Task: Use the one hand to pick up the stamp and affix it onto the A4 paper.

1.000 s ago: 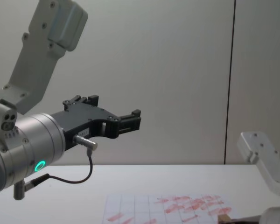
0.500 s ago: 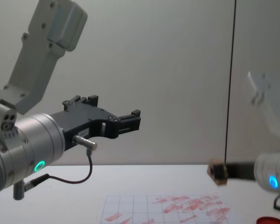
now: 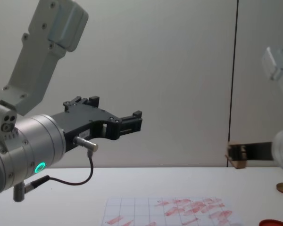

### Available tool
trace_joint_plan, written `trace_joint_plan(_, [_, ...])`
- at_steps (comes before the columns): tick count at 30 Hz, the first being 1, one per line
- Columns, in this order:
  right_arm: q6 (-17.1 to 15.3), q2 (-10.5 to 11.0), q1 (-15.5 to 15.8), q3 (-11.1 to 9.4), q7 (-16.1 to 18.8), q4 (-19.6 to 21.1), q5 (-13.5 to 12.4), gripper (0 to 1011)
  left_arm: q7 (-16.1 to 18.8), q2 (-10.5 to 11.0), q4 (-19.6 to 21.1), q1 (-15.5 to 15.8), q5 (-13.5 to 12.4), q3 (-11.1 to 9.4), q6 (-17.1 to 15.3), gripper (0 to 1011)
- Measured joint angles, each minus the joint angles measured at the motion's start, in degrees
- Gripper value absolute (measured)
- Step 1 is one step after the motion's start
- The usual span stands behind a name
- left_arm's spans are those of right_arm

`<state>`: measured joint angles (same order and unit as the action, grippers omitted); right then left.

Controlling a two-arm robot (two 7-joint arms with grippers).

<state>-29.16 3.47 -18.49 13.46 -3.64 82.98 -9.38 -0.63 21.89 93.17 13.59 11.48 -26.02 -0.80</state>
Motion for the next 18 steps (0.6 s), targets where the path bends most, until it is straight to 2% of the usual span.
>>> trace_joint_plan(8, [-2.0,1.1,0.3,-1.6,-2.1,-0.3,0.0,219,0.0,0.0,0.0,0.0,0.0,0.0,0.0,993])
trace_joint_plan(18, [-3.4,2.1,0.1,-3.5,-3.7,-3.1,-0.2,219,0.0,0.0,0.0,0.0,0.0,0.0,0.0,993])
